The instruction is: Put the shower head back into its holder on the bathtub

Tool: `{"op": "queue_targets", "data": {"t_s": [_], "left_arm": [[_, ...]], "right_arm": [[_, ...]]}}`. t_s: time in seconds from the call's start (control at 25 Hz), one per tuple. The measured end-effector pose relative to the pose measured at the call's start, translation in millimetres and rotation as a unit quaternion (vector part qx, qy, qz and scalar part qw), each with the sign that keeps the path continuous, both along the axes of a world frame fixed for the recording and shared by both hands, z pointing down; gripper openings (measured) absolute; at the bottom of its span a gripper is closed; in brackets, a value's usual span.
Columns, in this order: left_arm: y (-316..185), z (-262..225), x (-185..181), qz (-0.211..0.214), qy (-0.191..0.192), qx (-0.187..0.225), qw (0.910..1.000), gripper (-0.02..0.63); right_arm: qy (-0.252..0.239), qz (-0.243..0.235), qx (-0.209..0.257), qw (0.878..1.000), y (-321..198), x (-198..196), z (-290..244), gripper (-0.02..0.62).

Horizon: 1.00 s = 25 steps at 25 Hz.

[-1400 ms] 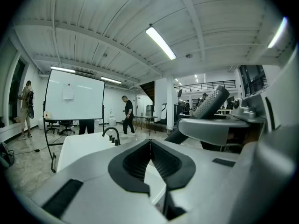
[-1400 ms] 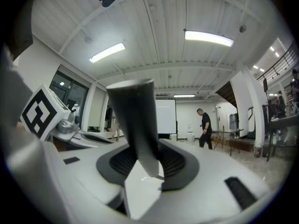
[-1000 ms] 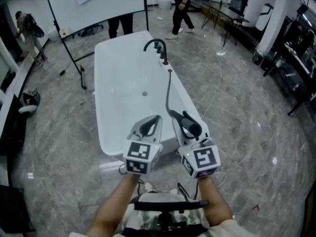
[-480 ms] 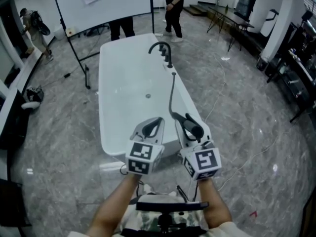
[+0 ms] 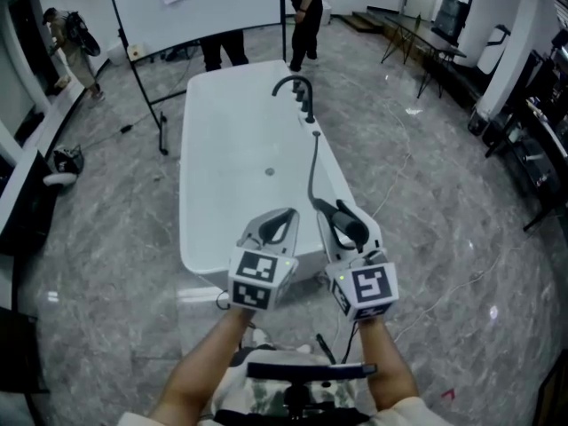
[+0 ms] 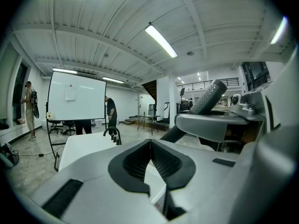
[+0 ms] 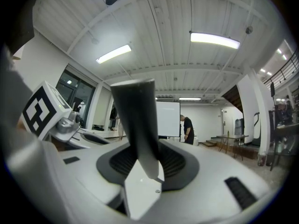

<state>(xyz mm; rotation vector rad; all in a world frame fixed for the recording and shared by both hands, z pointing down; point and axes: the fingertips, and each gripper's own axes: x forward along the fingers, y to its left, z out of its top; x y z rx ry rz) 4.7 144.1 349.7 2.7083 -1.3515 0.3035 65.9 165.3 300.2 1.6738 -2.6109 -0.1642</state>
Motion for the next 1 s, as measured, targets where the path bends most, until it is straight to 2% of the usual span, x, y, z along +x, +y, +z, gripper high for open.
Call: {"op": "queue_targets", "data": {"t_s": [0.4, 0.68, 1.0], "left_arm": [[3.2, -1.0, 25.6, -0.014, -0.003, -0.002, 0.9999, 0.015], [-7.0, 0.5, 24.1, -0.016, -0.006, -0.005, 0.9998, 0.015], [-42.5, -1.4, 18.5, 0.002, 0.001, 0.000, 1.0000, 0.015]], "right_arm": [[-0.004, -0.011, 0.004, 1.000, 0.0, 22.6, -3.8, 0.153], [-0.004, -0.010, 0.015, 1.000, -10.9, 26.9, -12.9, 0.153], [0.016, 0.000, 0.034, 0.999, -39.6, 20.3, -26.3, 0.153]]}}
